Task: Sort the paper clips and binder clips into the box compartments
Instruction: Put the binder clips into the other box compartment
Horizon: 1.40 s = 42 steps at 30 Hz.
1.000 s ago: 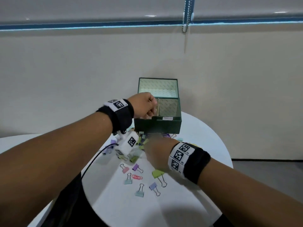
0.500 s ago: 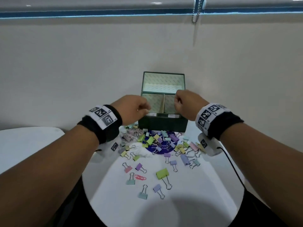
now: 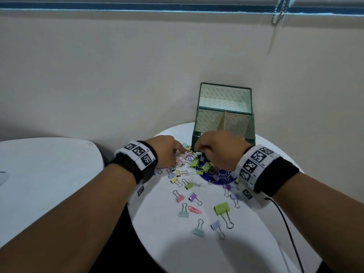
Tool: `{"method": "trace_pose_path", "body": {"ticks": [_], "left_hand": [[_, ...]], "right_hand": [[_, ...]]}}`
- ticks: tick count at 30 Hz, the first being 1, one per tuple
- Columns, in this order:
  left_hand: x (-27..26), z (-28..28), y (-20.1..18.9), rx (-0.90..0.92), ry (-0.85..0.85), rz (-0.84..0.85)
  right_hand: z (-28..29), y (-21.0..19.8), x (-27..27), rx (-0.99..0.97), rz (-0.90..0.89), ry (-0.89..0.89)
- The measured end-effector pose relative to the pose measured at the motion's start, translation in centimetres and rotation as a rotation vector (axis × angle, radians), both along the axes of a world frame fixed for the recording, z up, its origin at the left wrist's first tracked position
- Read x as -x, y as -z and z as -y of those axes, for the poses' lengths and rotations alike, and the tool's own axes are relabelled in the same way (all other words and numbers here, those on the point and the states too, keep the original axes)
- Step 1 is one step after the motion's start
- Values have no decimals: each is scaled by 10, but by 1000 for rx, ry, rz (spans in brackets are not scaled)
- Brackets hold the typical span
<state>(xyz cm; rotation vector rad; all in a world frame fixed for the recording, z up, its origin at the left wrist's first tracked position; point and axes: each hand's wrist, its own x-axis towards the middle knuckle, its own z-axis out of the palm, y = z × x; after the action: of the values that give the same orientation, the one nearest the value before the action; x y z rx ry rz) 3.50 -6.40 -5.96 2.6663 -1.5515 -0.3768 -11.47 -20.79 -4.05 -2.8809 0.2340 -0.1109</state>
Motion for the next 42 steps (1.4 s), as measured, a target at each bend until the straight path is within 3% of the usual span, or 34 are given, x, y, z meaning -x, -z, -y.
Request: {"method": "trace_pose_path", "body": {"ticks": [2,6,15,29,34,38,42], "left_hand": [[2,3,2,1,-2,-9],[2,0,3,46,-45,-23],[-8,-5,-1,267,-125,15],[14,-7,5,183,81,-71],[12,-4,5,168,76,40],[18,-4,6,186,119,-67],[22,-3,13,100,128,-28]], "right_hand": [[-10,11,-9,73,-216,-27],[-11,23,-15,183,-349,1],[-2,13,-9,110,-358,56],[-19,16,-27,117,-268,67],[-24,19,-41,121,-289,92],[-22,18,-41,148,-357,47],[-19,23,-37,152,-302,77]]}}
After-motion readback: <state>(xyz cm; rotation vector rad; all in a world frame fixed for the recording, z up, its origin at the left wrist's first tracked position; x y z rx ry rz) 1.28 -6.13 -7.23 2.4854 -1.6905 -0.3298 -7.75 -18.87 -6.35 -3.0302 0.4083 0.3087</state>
